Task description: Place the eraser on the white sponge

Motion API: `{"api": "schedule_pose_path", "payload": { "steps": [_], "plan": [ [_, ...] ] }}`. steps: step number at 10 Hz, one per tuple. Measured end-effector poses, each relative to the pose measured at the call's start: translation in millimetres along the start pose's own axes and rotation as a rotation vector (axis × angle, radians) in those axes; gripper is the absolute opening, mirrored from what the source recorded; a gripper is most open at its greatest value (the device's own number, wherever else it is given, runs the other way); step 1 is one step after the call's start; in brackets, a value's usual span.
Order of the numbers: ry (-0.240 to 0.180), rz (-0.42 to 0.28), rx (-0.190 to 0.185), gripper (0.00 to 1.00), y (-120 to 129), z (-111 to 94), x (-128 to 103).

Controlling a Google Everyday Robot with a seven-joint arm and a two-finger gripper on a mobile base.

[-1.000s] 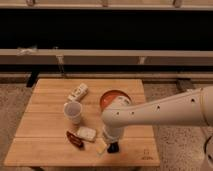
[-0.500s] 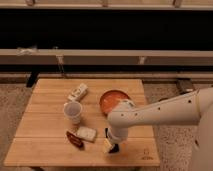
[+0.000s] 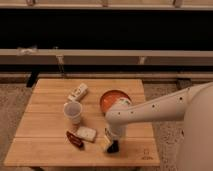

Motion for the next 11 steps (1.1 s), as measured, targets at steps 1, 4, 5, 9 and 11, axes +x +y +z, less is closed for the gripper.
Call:
{"api": "schedule_pose_path", "payload": {
  "steps": [1, 4, 5, 9, 11],
  "plan": [
    [-0.006, -0.003, 0.001, 0.8, 0, 2, -6],
    [-0.01, 0.004, 0.002, 0.79, -5, 10, -11],
    [-0.012, 0.006, 0.002, 0.74, -5, 12, -12],
    [-0.018, 0.019, 0.005, 0.35, -9, 13, -11],
    [-0.031, 0.019, 0.012, 0.13, -9, 6, -13]
  ]
}}
